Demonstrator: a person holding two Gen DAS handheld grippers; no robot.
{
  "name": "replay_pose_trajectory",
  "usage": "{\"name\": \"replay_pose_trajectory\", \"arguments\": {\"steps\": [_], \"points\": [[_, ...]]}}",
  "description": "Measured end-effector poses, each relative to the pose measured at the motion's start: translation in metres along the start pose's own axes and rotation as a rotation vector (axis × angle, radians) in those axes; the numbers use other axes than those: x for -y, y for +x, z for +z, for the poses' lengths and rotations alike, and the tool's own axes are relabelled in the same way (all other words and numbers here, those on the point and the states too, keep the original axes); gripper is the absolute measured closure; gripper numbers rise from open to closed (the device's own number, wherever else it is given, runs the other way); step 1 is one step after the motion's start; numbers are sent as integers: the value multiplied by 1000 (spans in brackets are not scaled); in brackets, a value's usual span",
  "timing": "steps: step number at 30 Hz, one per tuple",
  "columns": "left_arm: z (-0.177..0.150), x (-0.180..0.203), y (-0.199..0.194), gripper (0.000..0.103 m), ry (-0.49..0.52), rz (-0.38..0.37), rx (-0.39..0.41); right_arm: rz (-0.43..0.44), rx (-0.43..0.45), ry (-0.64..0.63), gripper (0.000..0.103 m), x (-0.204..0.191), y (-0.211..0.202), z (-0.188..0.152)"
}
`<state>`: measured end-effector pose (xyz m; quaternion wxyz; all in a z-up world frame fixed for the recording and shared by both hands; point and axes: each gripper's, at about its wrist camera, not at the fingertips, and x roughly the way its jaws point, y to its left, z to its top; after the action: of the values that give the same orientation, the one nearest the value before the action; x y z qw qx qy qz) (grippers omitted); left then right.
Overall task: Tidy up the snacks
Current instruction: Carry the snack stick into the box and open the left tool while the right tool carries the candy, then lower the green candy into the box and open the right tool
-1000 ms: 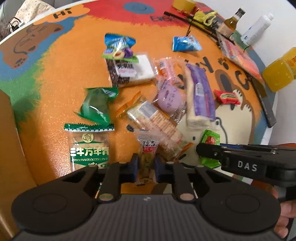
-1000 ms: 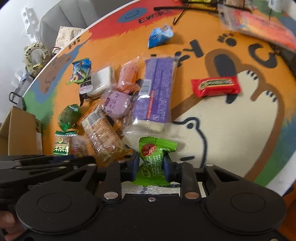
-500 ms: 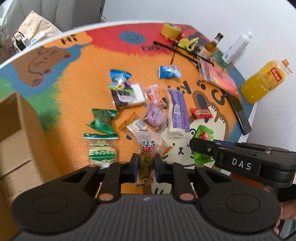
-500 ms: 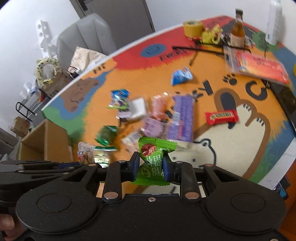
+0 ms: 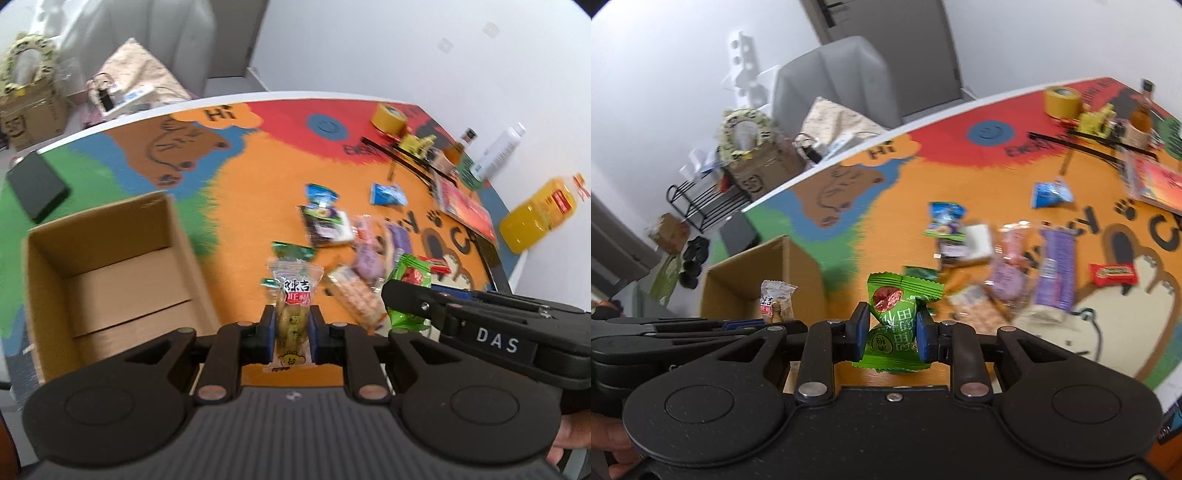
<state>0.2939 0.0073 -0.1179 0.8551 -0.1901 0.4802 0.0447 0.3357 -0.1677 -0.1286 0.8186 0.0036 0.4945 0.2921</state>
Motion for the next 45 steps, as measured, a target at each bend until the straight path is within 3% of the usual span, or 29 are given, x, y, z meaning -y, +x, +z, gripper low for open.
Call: {"name": "replay_pose_trajectory", "arguments": {"steps": [12, 27, 31, 40, 45], "points": [[-13, -53, -37, 87, -73, 46, 63, 74, 0, -96, 79, -62, 8, 1], [-43, -100, -28, 85, -141, 88, 0, 95, -46, -155, 79, -105, 25, -12], [-45, -103, -37, 80, -127, 141, 17, 102, -67, -166, 79, -114, 31, -17], [-43, -127, -84, 56, -166, 172, 109, 108, -86, -189, 79, -134, 43, -22], [-45, -133, -95, 35, -163, 196, 137, 102, -83, -185, 78, -142, 48, -25]]}}
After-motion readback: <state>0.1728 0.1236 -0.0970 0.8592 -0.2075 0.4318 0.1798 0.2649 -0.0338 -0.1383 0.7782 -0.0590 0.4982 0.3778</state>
